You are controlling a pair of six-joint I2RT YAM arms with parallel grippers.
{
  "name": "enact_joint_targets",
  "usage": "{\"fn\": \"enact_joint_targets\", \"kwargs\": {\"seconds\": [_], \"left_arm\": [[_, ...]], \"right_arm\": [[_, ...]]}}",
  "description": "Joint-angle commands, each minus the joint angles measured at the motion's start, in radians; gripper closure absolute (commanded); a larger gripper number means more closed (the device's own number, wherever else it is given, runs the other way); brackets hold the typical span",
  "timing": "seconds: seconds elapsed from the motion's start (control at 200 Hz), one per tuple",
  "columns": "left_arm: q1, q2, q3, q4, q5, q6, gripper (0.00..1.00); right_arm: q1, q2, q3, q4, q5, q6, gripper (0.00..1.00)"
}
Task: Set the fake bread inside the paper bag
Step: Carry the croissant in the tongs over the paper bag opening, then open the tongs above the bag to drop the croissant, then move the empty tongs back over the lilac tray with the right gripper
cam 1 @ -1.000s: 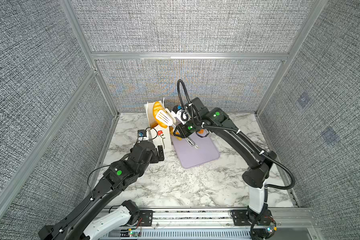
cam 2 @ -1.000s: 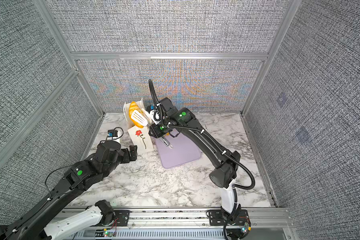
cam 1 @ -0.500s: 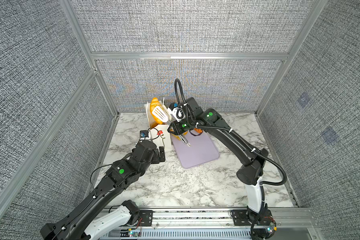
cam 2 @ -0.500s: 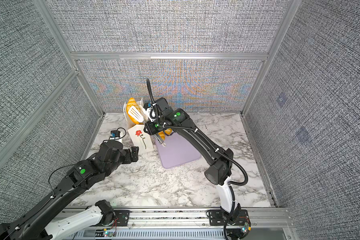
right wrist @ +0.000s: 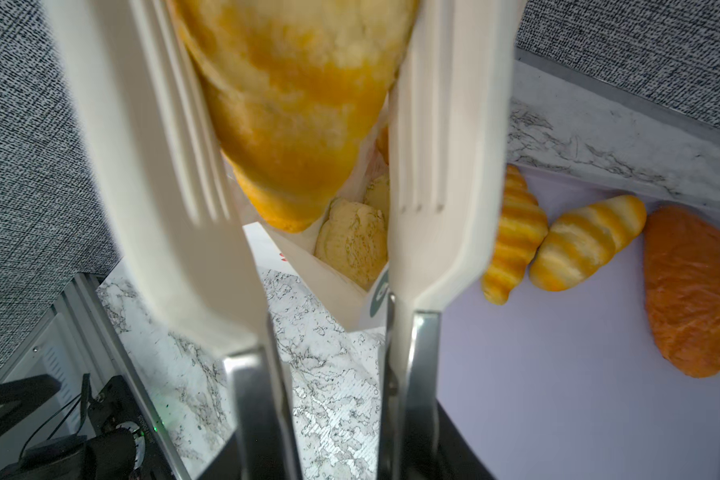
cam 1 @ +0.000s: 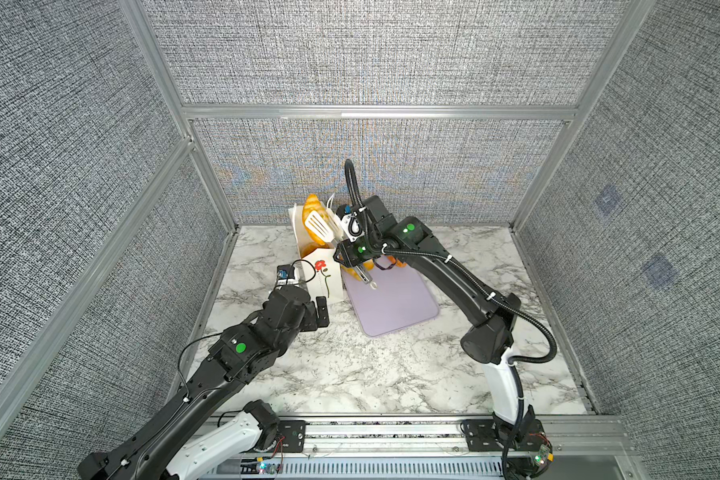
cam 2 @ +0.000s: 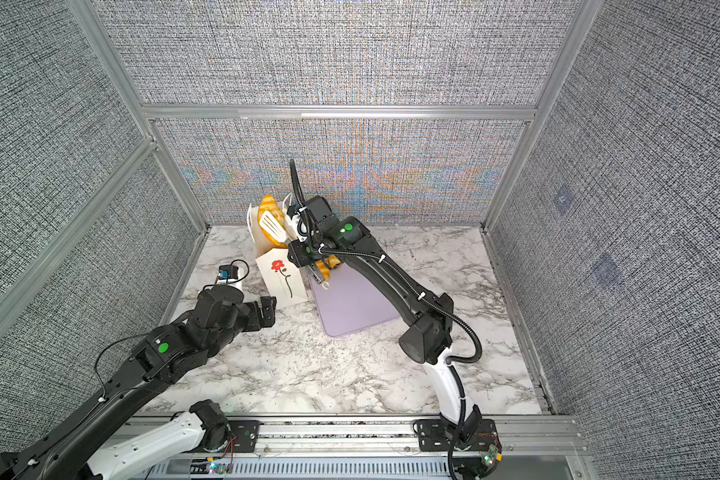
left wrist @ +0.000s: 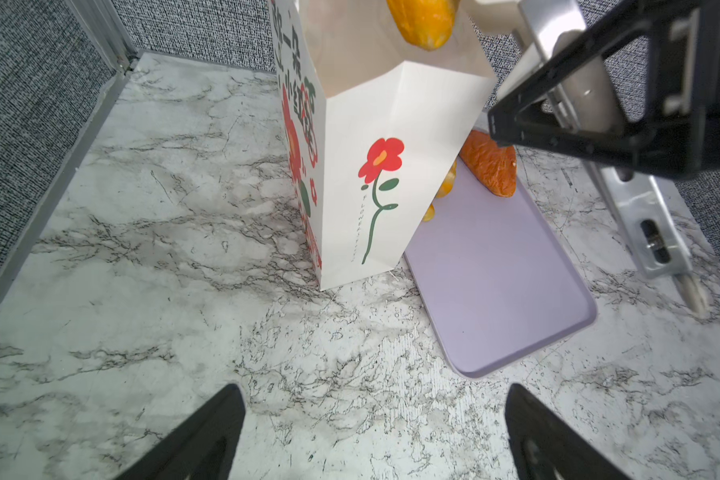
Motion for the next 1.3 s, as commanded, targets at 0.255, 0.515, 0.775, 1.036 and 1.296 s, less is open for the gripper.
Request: {"fn": "enact_joint_targets", "kwargs": {"seconds": [0.255,0.515,0.775,1.036,1.296], "left_arm": [[0.001,0.023,0.005,0.033,0.028,-0.005,0.01],[0.001,0.037,0.014,0.023,0.034,0.0,0.01],[-0.002,0.055,0.014,0.086,0.084,-0.001,0.05],[-0.041,0.097,-0.007,0.184,0.107,-0.006,0.01],[-0.11,0.156,-0.044,0.229,0.107,-0.047,0.01]], "right_arm": [[0.003,-0.022,0.015,-0.042,0.048,-0.021,0.4],[0.008,-0.077,0.005,-0.081,0.056,-0.05,0.37],[0.013,-0.261,-0.226,-0.051,0.095,-0.105,0.37],[-0.013,-0.411,-0.468,-0.055,0.228,-0.118,0.37],[-0.098,-0.513,-0.721,-0.013,0.338,-0.147,0.38]]}}
